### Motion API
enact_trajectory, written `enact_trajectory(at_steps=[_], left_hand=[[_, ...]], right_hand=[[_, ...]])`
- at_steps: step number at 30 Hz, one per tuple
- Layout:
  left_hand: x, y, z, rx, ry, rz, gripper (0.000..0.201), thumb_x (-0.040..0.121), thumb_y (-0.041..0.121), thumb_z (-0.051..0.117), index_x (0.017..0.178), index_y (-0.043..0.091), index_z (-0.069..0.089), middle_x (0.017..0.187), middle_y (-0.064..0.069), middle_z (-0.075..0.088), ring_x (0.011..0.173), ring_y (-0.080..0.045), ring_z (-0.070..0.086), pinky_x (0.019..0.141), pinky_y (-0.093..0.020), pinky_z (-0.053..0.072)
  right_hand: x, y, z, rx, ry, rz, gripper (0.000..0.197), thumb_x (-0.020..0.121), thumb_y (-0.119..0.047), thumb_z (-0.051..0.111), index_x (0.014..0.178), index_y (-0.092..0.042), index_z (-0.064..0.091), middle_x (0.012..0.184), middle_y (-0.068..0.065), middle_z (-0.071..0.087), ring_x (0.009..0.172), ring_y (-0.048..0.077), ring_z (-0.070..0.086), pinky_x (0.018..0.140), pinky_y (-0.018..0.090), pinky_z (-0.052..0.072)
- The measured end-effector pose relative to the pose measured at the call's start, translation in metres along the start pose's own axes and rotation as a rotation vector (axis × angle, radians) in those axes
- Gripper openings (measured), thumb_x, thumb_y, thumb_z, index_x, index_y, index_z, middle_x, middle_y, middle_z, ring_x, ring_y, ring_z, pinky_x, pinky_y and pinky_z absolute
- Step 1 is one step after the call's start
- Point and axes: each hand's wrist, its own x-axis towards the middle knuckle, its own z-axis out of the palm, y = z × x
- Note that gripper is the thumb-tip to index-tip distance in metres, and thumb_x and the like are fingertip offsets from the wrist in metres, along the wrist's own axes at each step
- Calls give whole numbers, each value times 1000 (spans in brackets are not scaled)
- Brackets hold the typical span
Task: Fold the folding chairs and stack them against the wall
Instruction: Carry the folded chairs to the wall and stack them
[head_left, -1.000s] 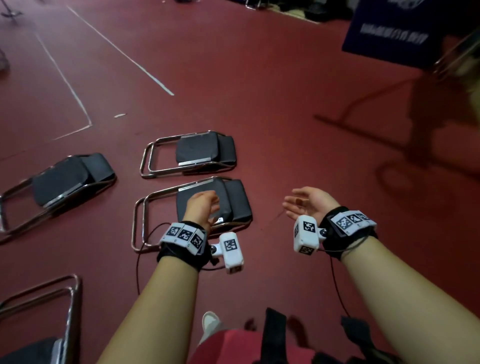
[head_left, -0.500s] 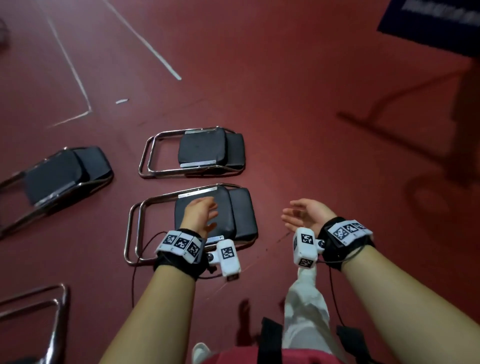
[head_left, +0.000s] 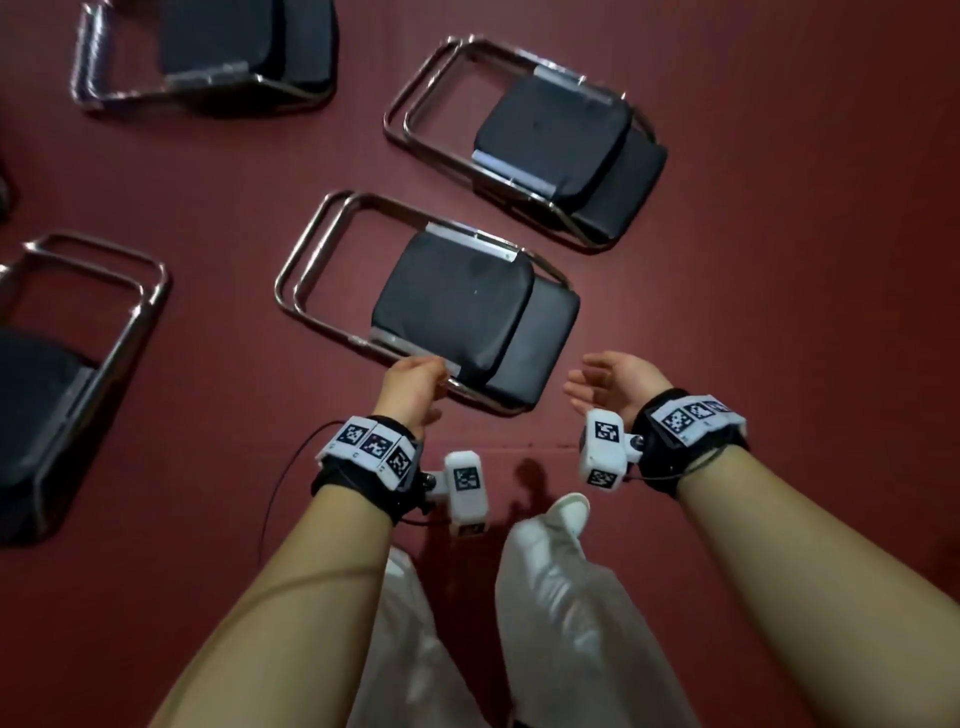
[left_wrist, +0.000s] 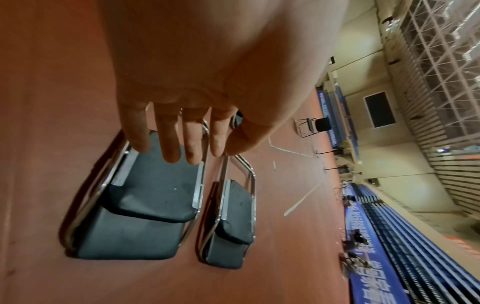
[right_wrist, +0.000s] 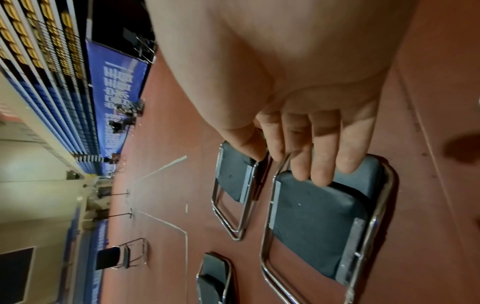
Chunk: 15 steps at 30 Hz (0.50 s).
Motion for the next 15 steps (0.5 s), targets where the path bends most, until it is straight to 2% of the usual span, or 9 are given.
enact_trajectory(at_steps=[5, 9, 11, 15], left_hand=[[75, -59, 22, 90, 0, -89, 12, 95, 12, 53, 89, 22, 58, 88, 1, 61, 91, -21, 57, 77, -33, 40], [151, -112, 43, 170, -25, -127, 9, 95, 13, 53, 99, 19, 58, 94, -4, 61, 91, -21, 57, 70, -29, 39], [189, -143, 52, 208, -53, -145, 8, 96, 13, 53, 101, 18, 58, 96, -7, 61, 90, -22, 57, 67, -28, 39], [267, -211, 72, 248, -99, -213, 10, 94, 10, 54, 89, 17, 58, 97, -13, 61, 85, -24, 56, 63, -28, 38]], right_hand=[[91, 31, 2, -14, -5, 103, 16, 100, -18, 48, 88, -8, 50, 84, 8, 60, 73, 23, 62, 64, 33, 49], [169, 63, -4, -11, 50, 96, 16, 102, -19, 46, 90, -9, 51, 84, 8, 60, 74, 21, 61, 68, 32, 49], [211, 80, -7, -13, 72, 90, 16, 102, -19, 45, 90, -10, 52, 85, 7, 60, 73, 20, 61, 66, 31, 49], [304, 118, -13, 11, 107, 96, 19, 101, -21, 47, 86, -10, 53, 84, 3, 61, 72, 16, 60, 61, 26, 45]])
